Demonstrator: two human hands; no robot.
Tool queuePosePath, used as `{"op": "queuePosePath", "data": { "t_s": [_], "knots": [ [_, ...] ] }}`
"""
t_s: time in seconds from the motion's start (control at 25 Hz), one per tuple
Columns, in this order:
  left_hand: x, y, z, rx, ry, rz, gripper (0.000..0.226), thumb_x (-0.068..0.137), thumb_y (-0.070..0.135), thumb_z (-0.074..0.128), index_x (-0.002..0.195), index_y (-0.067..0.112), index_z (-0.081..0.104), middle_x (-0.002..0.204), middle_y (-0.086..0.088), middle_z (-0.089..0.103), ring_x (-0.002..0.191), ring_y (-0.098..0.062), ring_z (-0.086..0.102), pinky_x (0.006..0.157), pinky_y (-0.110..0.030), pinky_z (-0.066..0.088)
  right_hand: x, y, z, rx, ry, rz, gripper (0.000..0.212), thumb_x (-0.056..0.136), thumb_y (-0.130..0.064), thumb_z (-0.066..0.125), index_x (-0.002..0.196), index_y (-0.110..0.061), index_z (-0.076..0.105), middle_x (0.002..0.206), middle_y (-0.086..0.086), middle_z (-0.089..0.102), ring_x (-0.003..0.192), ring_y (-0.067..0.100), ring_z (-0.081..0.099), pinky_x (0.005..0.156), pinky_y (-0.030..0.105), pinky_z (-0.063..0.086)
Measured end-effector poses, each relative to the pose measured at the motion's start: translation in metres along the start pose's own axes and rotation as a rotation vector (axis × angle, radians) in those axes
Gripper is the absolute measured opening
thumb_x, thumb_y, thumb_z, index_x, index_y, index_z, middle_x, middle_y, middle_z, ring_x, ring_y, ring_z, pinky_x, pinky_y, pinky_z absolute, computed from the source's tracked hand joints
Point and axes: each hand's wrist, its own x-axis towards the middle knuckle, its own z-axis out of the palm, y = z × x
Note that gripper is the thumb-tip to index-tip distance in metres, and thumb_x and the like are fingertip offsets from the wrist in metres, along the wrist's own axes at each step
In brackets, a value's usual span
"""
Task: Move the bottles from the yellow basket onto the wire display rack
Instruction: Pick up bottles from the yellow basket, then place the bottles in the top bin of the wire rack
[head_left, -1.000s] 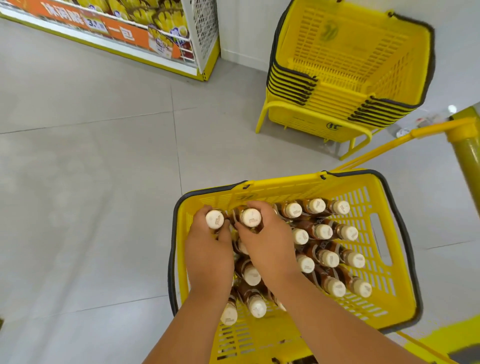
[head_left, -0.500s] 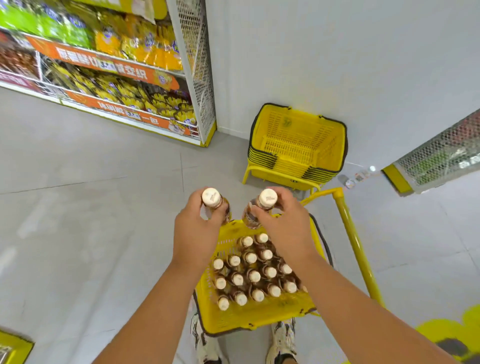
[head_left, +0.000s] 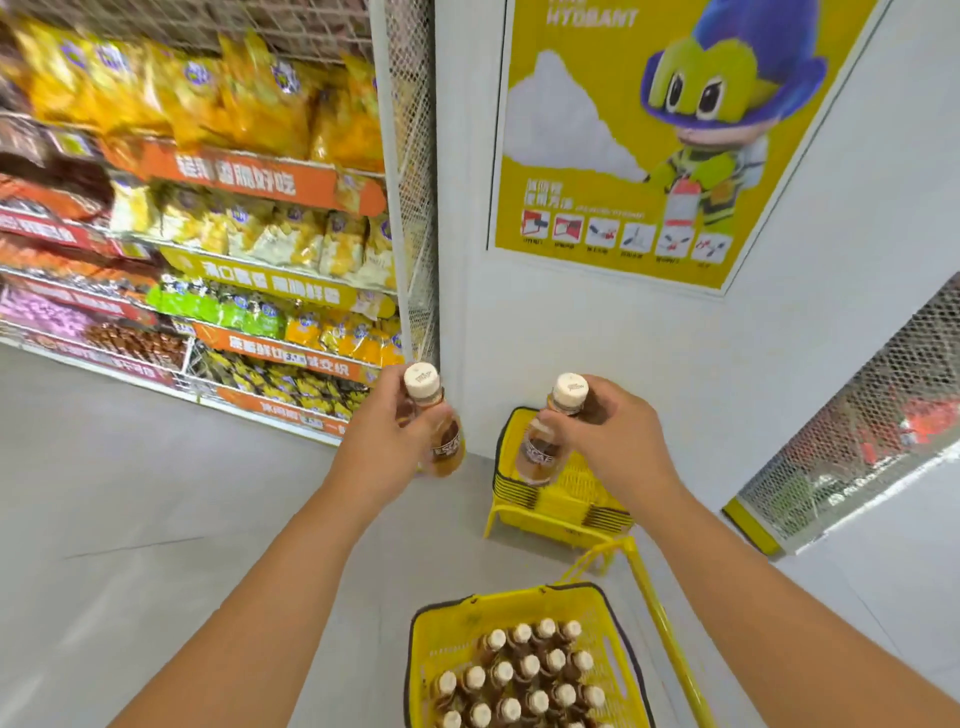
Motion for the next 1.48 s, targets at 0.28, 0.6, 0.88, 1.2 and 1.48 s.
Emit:
{"op": "queuePosePath", "data": {
  "t_s": [0.28, 0.6, 0.88, 1.2, 1.48],
  "knots": [
    [-0.010, 0.098, -0.068, 0.089, -0.019, 0.116, 0.030, 0.089, 0.021, 0.076, 0.107, 0.042, 0.064, 0.103, 0.018, 0.074, 0.095, 0.006, 0.066, 0.077, -0.017, 0.046, 0.011, -0.108, -0.042, -0.034, -0.094, -0.158, 0.025, 0.076, -0.018, 0.089, 0.098, -0.022, 0.079, 0.093, -0.007, 0.079, 0.089, 0.010, 0.073, 0.080, 0.027, 0.057],
    [-0.053, 0.166, -0.078, 0.105, 0.147, 0.106, 0.023, 0.088, 0.027, 0.078, 0.108, 0.033, 0.070, 0.103, 0.019, 0.076, 0.094, -0.003, 0.072, 0.088, -0.038, 0.059, 0.015, -0.164, -0.088, -0.031, -0.301, -0.276, 0.019, 0.078, -0.018, 0.088, 0.091, -0.028, 0.078, 0.091, -0.012, 0.079, 0.078, -0.005, 0.068, 0.067, 0.010, 0.053],
    [-0.089, 0.204, -0.071, 0.079, 0.269, 0.084, 0.026, 0.086, 0.026, 0.080, 0.109, 0.033, 0.071, 0.107, 0.015, 0.077, 0.101, -0.010, 0.073, 0.092, -0.047, 0.059, 0.016, -0.190, -0.109, 0.008, -0.423, -0.351, 0.017, 0.077, -0.024, 0.089, 0.092, -0.027, 0.080, 0.087, -0.010, 0.079, 0.078, 0.001, 0.069, 0.068, 0.019, 0.051],
    [-0.149, 0.229, -0.092, 0.068, 0.431, 0.046, 0.029, 0.086, 0.020, 0.079, 0.112, 0.030, 0.072, 0.104, 0.008, 0.078, 0.097, -0.015, 0.075, 0.086, -0.046, 0.061, -0.003, -0.224, -0.076, 0.040, -0.648, -0.449, 0.017, 0.077, -0.025, 0.090, 0.091, -0.028, 0.080, 0.084, -0.012, 0.079, 0.079, 0.002, 0.072, 0.066, 0.018, 0.054],
    [-0.249, 0.230, -0.167, 0.101, 0.682, -0.021, 0.025, 0.085, 0.021, 0.081, 0.104, 0.035, 0.072, 0.098, 0.011, 0.079, 0.092, -0.011, 0.075, 0.080, -0.037, 0.063, -0.077, -0.275, 0.011, 0.119, -0.862, -0.571, 0.018, 0.078, -0.020, 0.088, 0.095, -0.019, 0.080, 0.086, -0.002, 0.079, 0.073, 0.004, 0.070, 0.065, 0.017, 0.051]
  ]
}}
